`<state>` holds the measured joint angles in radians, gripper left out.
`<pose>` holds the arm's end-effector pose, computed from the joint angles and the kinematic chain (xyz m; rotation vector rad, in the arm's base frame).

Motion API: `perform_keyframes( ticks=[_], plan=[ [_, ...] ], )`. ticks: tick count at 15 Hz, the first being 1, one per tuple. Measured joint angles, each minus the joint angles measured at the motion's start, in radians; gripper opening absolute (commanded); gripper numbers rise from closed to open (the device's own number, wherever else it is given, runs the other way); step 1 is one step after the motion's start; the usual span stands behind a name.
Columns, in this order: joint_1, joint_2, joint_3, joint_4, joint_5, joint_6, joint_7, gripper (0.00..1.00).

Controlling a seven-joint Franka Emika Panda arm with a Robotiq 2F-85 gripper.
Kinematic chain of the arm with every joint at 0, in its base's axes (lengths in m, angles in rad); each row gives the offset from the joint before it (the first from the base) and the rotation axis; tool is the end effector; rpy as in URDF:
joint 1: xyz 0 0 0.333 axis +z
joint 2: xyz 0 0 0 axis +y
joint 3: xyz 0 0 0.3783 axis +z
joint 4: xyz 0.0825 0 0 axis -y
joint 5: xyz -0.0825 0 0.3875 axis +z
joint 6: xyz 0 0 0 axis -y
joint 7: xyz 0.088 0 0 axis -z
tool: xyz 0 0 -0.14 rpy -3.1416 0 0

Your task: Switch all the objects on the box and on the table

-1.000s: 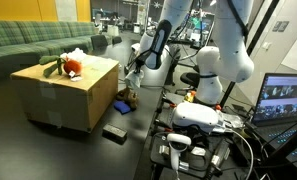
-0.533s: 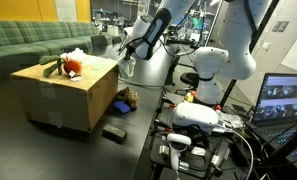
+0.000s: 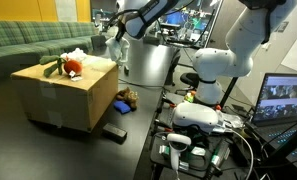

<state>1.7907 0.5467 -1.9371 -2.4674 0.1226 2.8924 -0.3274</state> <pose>0.5097 -0.0372 0.4644 2.4703 0.2319 0.6749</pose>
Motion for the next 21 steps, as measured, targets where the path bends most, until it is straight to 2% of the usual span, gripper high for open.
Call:
perform_keyframes(
  ticks=[4,7,12,17,18,19,21],
  plan=[
    [0.003,0.008,0.007,0.068,-0.001,-0.116,0.089,0.06],
    [-0.053,-0.009,0.070,0.105,-0.003,-0.162,0.144,0.06],
    [-0.234,-0.087,0.266,0.180,-0.004,-0.172,0.231,0.06],
    [-0.457,-0.181,0.506,0.275,-0.027,-0.204,0.293,0.08],
    [-0.509,-0.194,0.561,0.293,-0.038,-0.216,0.306,0.33],
    [-0.564,-0.206,0.619,0.310,-0.050,-0.229,0.317,0.34],
    [-0.678,-0.226,0.739,0.343,-0.079,-0.260,0.341,0.48]
  ],
)
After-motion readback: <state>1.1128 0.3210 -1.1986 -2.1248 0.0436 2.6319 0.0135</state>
